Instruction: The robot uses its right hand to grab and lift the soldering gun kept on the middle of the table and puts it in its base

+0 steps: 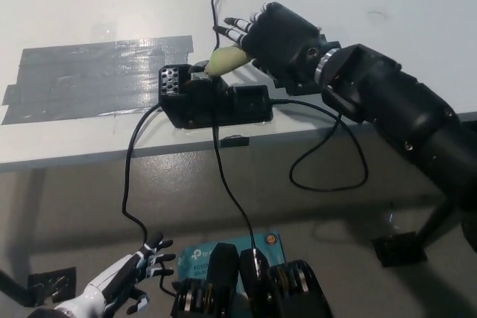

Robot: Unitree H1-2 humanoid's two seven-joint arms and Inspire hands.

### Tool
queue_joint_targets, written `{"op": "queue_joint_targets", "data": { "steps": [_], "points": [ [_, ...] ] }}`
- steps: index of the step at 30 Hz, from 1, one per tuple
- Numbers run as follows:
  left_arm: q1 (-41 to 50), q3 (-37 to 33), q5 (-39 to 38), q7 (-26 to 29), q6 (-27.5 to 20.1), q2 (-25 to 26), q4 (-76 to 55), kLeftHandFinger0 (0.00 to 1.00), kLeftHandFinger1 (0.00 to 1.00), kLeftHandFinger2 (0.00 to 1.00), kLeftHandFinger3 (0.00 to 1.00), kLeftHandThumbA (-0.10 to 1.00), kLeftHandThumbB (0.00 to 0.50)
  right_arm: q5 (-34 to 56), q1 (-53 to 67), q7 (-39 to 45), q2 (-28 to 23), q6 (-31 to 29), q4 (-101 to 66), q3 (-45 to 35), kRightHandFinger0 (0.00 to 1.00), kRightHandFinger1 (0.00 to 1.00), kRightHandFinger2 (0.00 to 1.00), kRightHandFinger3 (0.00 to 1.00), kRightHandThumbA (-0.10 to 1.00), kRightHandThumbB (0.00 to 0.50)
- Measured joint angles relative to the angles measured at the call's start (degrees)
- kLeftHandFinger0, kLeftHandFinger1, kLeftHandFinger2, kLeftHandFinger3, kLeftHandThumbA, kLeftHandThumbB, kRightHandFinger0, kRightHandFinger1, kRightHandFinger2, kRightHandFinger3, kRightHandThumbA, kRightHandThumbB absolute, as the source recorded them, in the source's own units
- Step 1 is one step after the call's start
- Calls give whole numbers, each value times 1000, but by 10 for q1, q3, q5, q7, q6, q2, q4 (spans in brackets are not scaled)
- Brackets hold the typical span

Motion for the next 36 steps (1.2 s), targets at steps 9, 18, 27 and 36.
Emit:
{"op": "queue_joint_targets", "data": {
  "steps": [9, 18, 27, 36],
  "points": [
    [1, 0, 1, 0, 0, 0, 1, 908, 893, 985, 1000, 1000, 458, 0, 16, 114, 9, 48, -89, -15, 1000, 1000, 1000, 1000, 786, 500],
    [3, 2, 1, 0, 0, 0, 5, 895, 895, 995, 1000, 1000, 448, 3, 45, 220, -19, 80, -277, -63, 1000, 1000, 1000, 1000, 820, 500],
    [6, 3, 1, 0, 0, 0, 16, 903, 907, 1000, 1000, 1000, 462, 8, 149, 288, -87, 90, -487, -117, 1000, 1000, 1000, 1000, 818, 500],
    [6, 4, 0, 0, 0, 0, 27, 845, 895, 992, 1000, 1000, 411, 28, 352, 319, -144, 113, -680, -210, 1000, 1000, 1000, 1000, 713, 500]
  ]
}}
